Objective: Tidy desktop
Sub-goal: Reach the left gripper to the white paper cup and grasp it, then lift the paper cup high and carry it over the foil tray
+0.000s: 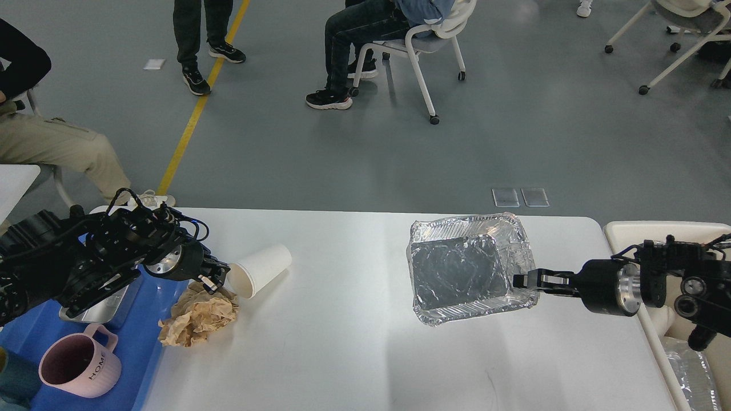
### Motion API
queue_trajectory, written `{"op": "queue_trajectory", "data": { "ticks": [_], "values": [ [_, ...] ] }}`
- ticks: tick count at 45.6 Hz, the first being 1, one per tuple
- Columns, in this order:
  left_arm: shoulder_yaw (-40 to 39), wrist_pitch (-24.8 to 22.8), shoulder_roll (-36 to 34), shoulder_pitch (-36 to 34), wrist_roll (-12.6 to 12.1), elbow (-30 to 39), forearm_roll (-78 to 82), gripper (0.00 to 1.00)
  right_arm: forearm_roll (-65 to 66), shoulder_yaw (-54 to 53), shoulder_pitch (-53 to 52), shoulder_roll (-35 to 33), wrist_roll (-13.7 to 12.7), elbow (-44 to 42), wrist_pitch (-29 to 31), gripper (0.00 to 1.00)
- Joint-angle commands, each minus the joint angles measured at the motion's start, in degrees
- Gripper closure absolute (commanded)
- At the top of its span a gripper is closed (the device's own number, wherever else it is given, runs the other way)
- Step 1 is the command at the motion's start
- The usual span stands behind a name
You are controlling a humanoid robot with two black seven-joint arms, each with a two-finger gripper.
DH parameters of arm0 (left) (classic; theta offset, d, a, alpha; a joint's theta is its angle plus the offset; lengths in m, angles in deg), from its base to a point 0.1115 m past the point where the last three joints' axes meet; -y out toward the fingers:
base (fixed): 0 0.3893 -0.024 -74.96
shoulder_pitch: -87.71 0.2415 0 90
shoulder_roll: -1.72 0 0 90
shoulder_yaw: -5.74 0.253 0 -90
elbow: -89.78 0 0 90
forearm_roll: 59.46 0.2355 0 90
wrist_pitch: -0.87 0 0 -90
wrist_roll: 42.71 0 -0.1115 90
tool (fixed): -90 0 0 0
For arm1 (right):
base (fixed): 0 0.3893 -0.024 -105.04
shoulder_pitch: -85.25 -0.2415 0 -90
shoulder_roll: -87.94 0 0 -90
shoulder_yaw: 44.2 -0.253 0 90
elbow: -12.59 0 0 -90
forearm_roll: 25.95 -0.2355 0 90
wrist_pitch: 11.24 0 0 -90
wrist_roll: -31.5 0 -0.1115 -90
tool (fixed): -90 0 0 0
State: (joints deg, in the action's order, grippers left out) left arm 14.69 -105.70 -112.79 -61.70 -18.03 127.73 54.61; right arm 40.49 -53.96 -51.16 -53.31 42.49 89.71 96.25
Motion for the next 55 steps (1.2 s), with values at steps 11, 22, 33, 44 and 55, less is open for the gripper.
{"op": "queue_trajectory", "data": {
  "ticks": [11, 22, 33, 44, 55],
  "values": [
    [-0.1, 0.5, -0.1, -0.9, 0.7, -0.2, -0.3, 1.0, 0.0, 0.0, 0.1, -0.1, 0.0, 0.0, -0.2, 1.0],
    [-1.0, 0.6, -7.2, -3.1, 3.4, 4.0, -2.1, 1.0, 0.0, 0.1, 0.6, 0.3, 0.0, -0.3, -0.3, 1.0],
    [-3.4, 0.6, -19.9, -4.5, 5.0, 14.4, -5.4, 1.0, 0.1, 0.3, 0.6, 0.9, -0.1, -0.4, -0.3, 1.0],
    [-12.5, -0.1, -33.0, -4.4, 6.4, 23.1, -12.9, 1.0, 0.1, 0.5, 0.6, 1.2, -0.2, -1.2, -0.3, 1.0],
    [-15.9, -0.1, -42.6, -4.0, 6.5, 28.7, -31.1, 1.0, 0.1, 0.4, 0.6, 1.1, -0.4, -1.1, -0.3, 1.0]
  ]
}}
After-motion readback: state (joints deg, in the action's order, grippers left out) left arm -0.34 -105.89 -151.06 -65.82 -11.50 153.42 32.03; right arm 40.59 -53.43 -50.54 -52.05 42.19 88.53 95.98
